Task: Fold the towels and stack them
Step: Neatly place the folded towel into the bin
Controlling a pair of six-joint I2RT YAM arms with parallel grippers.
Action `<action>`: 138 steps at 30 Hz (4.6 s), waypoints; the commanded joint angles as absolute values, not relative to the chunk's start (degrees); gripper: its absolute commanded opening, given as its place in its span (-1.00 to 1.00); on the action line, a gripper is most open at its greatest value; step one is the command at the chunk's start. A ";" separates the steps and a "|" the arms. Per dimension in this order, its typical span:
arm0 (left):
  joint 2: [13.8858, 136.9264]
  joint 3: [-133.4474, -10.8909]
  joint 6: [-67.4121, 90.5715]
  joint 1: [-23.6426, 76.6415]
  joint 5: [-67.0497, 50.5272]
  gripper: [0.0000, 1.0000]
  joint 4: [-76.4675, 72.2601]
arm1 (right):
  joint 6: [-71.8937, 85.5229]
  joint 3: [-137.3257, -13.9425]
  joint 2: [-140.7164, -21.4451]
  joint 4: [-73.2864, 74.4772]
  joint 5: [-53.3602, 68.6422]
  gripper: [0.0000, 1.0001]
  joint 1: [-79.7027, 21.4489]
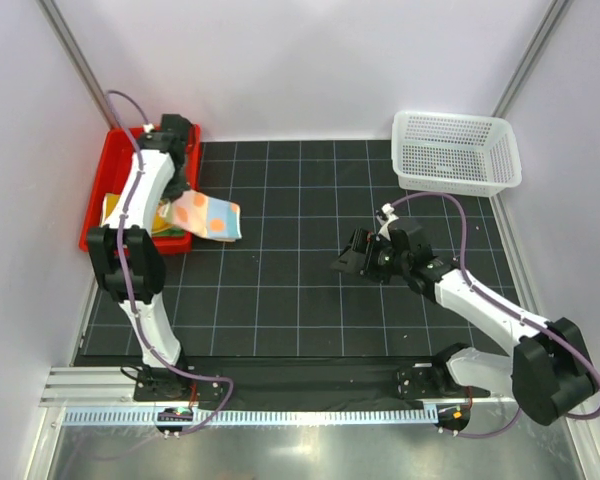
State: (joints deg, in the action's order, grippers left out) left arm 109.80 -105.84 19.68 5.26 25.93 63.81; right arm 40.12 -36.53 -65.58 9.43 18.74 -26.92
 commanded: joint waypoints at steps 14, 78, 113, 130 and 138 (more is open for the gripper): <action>115.05 -118.48 16.26 -12.64 19.78 -1.00 62.05 | 36.04 -41.39 -73.74 5.54 21.88 1.00 -22.59; 130.06 -128.75 16.08 -23.03 8.67 -1.00 63.73 | 34.01 -46.93 -89.56 3.08 22.68 0.99 -21.27; 118.04 -114.78 18.37 -12.94 -6.76 0.18 51.51 | 32.96 -49.75 -88.07 9.58 19.78 1.00 -21.27; 121.20 -114.61 14.50 -4.40 3.24 -0.02 55.89 | 33.93 -49.48 -86.04 10.28 19.51 0.99 -21.27; 121.20 -111.10 13.36 -3.43 2.81 -0.15 55.11 | 33.49 -49.31 -84.82 11.07 19.60 0.99 -21.27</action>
State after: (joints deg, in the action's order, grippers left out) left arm 121.23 -111.77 14.48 -3.84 2.15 54.94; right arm 34.15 -47.48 -87.55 10.96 20.08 -21.30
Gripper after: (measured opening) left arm 0.431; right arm 0.996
